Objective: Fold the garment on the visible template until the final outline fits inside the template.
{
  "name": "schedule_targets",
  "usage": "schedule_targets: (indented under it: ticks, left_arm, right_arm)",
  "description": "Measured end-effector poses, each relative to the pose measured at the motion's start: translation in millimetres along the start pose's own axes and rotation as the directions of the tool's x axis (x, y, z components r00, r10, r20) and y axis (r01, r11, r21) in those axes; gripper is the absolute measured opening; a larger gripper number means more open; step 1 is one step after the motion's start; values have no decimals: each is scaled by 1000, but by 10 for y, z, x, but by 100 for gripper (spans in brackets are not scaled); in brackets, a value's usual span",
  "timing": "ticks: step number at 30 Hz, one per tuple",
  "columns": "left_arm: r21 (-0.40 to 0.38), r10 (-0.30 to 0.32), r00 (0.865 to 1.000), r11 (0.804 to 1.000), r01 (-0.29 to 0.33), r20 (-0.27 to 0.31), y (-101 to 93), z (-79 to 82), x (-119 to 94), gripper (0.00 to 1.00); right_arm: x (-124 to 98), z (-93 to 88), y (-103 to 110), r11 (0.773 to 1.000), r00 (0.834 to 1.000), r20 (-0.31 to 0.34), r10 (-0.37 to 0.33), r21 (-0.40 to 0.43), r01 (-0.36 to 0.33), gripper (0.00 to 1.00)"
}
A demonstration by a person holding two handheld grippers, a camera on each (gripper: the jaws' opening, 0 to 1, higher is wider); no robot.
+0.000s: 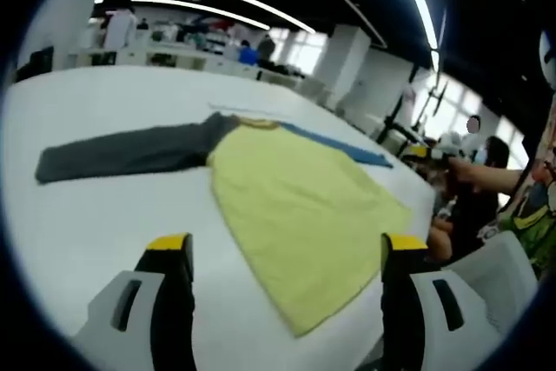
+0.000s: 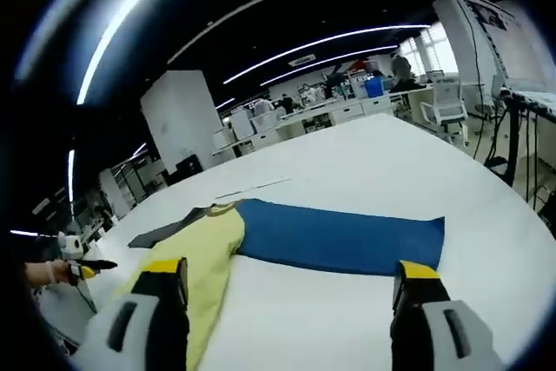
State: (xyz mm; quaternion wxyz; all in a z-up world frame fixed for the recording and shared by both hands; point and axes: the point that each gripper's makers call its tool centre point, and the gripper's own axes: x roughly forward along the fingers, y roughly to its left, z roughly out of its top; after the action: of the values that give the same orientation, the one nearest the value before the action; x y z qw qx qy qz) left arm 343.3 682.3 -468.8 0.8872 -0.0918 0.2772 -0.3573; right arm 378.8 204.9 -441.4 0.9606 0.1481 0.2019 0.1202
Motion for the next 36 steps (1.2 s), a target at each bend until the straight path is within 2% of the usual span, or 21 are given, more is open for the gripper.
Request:
schedule_targets:
  ticks: [2, 3, 4, 6, 8, 10, 11, 12, 14, 16, 22, 26, 28, 33, 36]
  left_arm:
    - [-1, 5, 1000, 1000, -5, 0, 0, -15, -16, 84]
    - [-8, 7, 1000, 1000, -7, 2, 4, -20, -21, 84]
    - [-18, 11, 1000, 1000, -11, 2, 13, -27, -27, 84]
    - [-32, 20, 1000, 999, -19, 13, 32, -21, -45, 84]
    - [-44, 17, 1000, 999, -17, 18, 25, -15, -62, 83]
    - [-54, 12, 1000, 998, -11, 16, 7, -24, -69, 80]
    - [-52, 15, 1000, 999, -14, 17, 4, -25, -74, 81]
    - [-50, 20, 1000, 999, -19, 17, 6, -27, -80, 81]
    - [-58, 24, 1000, 998, -23, 16, 8, -33, -93, 81]
    - [-61, 28, 999, 998, -27, 20, 8, -30, -118, 81]
    - [-75, 45, 999, 996, -44, 13, 30, -42, -148, 79]
    - [-83, 42, 999, 996, -40, 15, 1, -57, -141, 79]
    - [-80, 36, 999, 996, -35, 15, -27, -69, -137, 78]
    - [-93, 45, 999, 995, -43, 14, -12, -105, -148, 78]
    - [-87, 43, 999, 995, -41, 20, 3, -92, -151, 77]
  right_arm:
    - [-6, -46, -163, 998, 998, -24, -54, 27, 55, 88]
    - [10, -27, -254, 996, 997, 0, -72, 52, 72, 86]
    - [16, -35, -288, 996, 997, 1, -76, 55, 76, 84]
    - [31, -69, -472, 986, 992, 1, -126, 107, 126, 83]
    - [53, -1, -612, 973, 986, 58, -158, 180, 146, 81]
    - [61, -77, -804, 953, 977, 39, -208, 232, 193, 74]
    - [68, -100, -842, 952, 976, 34, -216, 229, 203, 72]
    - [79, -111, -893, 951, 975, 40, -220, 230, 205, 71]
    - [75, -163, -993, 927, 966, 26, -257, 291, 238, 72]
    - [71, -122, -987, 933, 967, 50, -249, 281, 226, 70]
    - [97, -95, -1046, 922, 963, 48, -265, 304, 238, 60]
    - [140, -91, -1066, 903, 963, 61, -261, 368, 222, 56]
    - [167, -90, -1074, 906, 964, 66, -258, 363, 217, 51]
    - [203, -102, -1071, 896, 967, 78, -244, 401, 193, 36]
    - [204, -138, -1114, 893, 963, 69, -259, 398, 211, 25]
